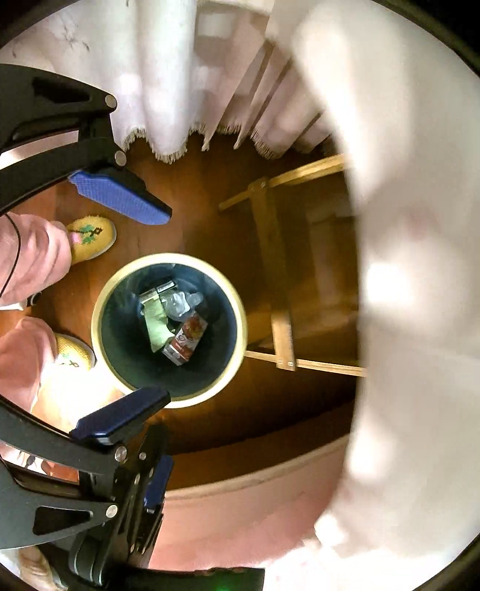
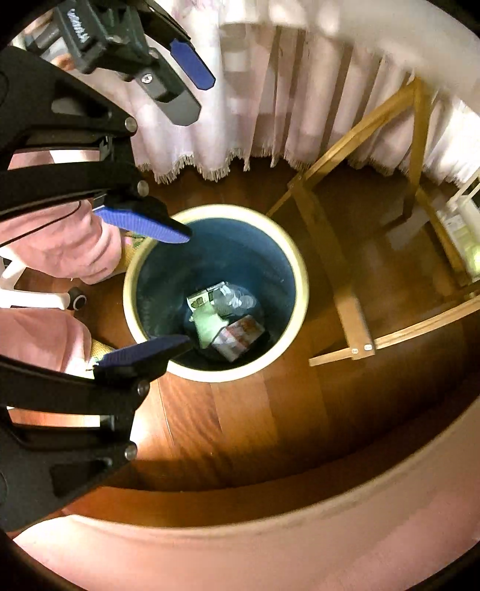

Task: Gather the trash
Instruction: 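Move both tools back over the table toward the tissue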

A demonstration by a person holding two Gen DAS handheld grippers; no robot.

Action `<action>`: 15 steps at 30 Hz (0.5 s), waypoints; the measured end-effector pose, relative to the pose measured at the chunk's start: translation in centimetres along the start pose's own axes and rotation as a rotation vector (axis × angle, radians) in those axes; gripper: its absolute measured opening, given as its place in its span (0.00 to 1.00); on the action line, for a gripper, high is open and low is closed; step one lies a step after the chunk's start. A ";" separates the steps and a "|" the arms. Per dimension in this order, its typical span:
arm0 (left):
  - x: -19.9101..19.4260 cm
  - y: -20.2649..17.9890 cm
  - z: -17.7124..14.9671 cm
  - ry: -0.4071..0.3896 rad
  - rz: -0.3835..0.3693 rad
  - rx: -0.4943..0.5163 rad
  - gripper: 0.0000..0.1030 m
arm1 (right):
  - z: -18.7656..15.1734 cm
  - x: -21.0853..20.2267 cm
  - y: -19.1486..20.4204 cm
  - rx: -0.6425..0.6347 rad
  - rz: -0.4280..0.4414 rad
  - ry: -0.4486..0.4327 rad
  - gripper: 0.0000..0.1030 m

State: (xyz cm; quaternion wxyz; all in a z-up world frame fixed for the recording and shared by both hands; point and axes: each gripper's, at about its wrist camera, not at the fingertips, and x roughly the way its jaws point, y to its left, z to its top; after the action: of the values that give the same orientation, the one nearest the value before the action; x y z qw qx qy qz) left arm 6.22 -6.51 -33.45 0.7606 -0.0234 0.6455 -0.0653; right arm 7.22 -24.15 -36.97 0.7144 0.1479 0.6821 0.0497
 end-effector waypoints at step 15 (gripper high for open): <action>-26.5 -0.4 2.6 -0.226 0.003 0.035 0.88 | -1.6 -24.7 7.3 -0.138 0.038 -0.167 0.48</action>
State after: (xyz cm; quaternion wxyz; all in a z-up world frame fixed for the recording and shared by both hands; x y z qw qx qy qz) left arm 4.56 -3.63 -7.05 0.8289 -0.0164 0.5544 -0.0724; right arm 5.02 -23.68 -11.27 0.7762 0.1151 0.6121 0.0977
